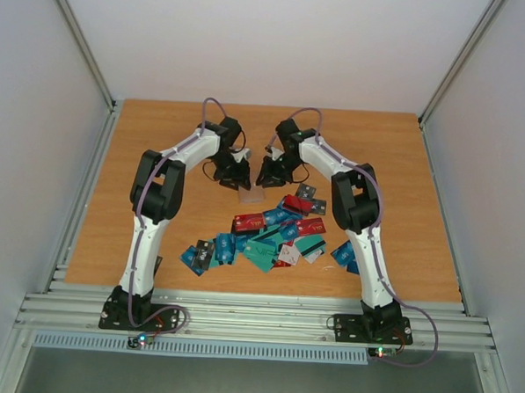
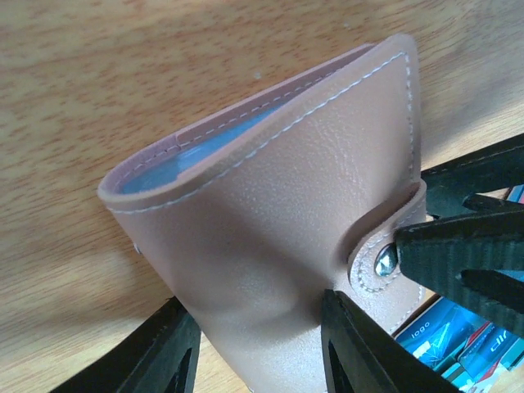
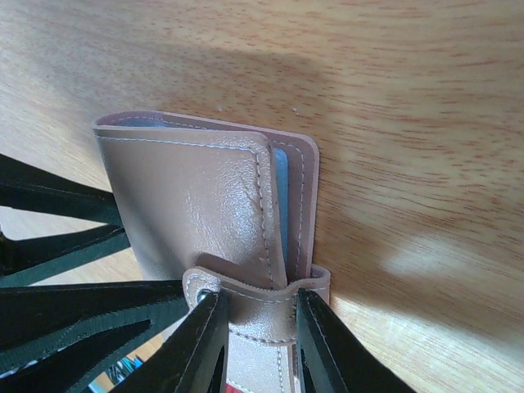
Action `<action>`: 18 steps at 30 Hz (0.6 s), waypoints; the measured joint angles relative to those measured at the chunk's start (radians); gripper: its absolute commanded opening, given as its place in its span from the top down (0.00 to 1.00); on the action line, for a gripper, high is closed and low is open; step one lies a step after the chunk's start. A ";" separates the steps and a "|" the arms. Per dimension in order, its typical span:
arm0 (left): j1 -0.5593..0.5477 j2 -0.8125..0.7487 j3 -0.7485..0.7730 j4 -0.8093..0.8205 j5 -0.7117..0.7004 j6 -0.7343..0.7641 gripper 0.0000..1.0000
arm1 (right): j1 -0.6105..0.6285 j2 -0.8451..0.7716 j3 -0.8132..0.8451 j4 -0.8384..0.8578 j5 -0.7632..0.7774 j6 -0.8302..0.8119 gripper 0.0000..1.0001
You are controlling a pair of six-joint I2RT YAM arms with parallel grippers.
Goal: Put the credit cards into the card holder
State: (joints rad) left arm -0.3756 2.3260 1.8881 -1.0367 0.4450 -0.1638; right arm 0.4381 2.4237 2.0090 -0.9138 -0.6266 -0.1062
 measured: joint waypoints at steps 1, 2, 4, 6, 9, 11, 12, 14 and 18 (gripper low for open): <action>0.000 0.000 0.000 -0.001 0.001 0.000 0.57 | 0.003 0.001 0.005 -0.005 0.007 0.000 0.75; 0.001 0.001 0.001 -0.002 0.003 0.000 0.57 | 0.007 0.003 0.013 -0.011 0.016 0.000 0.75; 0.001 0.001 0.001 -0.003 0.004 0.000 0.58 | 0.013 0.008 0.029 -0.026 0.032 -0.001 0.75; 0.002 0.002 0.002 -0.004 0.004 0.000 0.58 | 0.018 0.015 0.048 -0.043 0.047 -0.003 0.75; 0.003 0.008 0.012 -0.013 0.007 0.000 0.58 | 0.026 0.024 0.072 -0.066 0.071 -0.008 0.75; 0.004 0.011 0.016 -0.016 0.012 0.000 0.59 | 0.032 0.032 0.090 -0.083 0.089 -0.011 0.76; 0.005 0.011 0.016 -0.017 0.014 0.000 0.59 | 0.035 0.035 0.099 -0.092 0.098 -0.014 0.76; 0.005 0.011 0.016 -0.018 0.014 0.000 0.59 | 0.040 0.039 0.109 -0.104 0.117 -0.019 0.77; 0.006 0.011 0.015 -0.017 0.014 0.000 0.58 | 0.051 0.040 0.121 -0.120 0.166 -0.034 0.78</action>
State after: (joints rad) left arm -0.3698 2.3371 1.9034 -1.0538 0.4587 -0.1635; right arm 0.4896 2.4638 2.1300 -1.0340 -0.4606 -0.1406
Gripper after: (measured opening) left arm 0.407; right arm 0.227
